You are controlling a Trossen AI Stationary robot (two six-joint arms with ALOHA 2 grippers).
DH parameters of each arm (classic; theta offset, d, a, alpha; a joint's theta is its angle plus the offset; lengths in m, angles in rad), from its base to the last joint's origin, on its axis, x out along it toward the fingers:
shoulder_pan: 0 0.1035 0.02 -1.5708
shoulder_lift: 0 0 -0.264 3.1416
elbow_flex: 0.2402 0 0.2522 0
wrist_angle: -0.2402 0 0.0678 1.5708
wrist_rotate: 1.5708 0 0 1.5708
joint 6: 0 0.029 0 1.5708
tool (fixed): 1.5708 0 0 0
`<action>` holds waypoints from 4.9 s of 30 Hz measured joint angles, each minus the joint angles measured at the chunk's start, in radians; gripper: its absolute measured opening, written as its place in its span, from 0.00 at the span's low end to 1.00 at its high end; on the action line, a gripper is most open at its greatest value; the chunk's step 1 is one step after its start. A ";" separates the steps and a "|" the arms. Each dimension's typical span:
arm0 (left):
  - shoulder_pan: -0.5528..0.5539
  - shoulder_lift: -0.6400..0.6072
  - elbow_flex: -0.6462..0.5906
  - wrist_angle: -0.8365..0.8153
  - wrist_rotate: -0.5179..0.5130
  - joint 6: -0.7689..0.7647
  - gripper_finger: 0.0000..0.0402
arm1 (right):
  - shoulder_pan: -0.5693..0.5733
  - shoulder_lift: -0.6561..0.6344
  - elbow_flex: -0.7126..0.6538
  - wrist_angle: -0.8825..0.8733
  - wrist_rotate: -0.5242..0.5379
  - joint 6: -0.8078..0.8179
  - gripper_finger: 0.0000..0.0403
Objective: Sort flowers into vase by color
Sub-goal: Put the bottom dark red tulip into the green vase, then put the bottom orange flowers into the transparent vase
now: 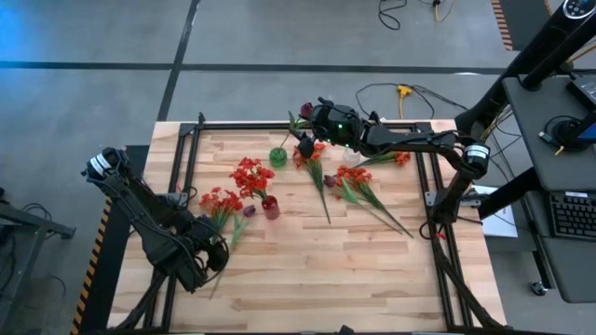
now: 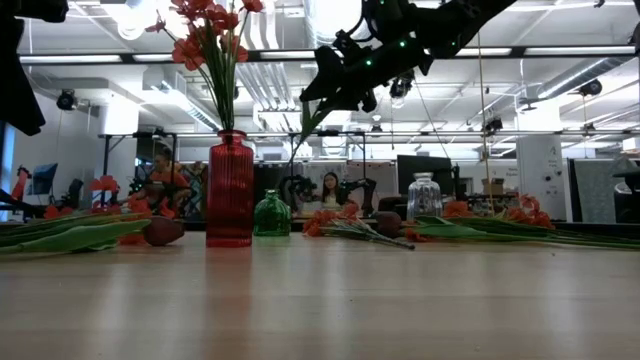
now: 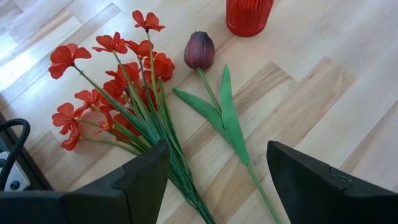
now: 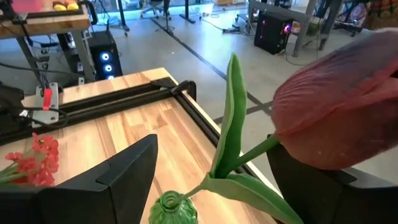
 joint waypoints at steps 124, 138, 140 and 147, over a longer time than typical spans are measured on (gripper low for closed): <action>0.000 0.000 0.085 0.041 -0.057 0.113 0.63 | 0.172 -0.355 -0.506 -1.017 0.011 0.526 0.07; 0.000 0.000 0.085 0.040 -0.057 0.113 0.62 | 0.172 -0.496 -0.377 -1.197 0.030 0.523 0.07; 0.000 0.000 0.085 0.040 -0.057 0.113 0.62 | 0.172 -0.513 -0.354 -1.234 0.037 0.523 0.07; 0.000 0.000 0.085 0.040 -0.057 0.113 0.62 | 0.173 -0.542 -0.238 -1.353 0.055 0.521 0.07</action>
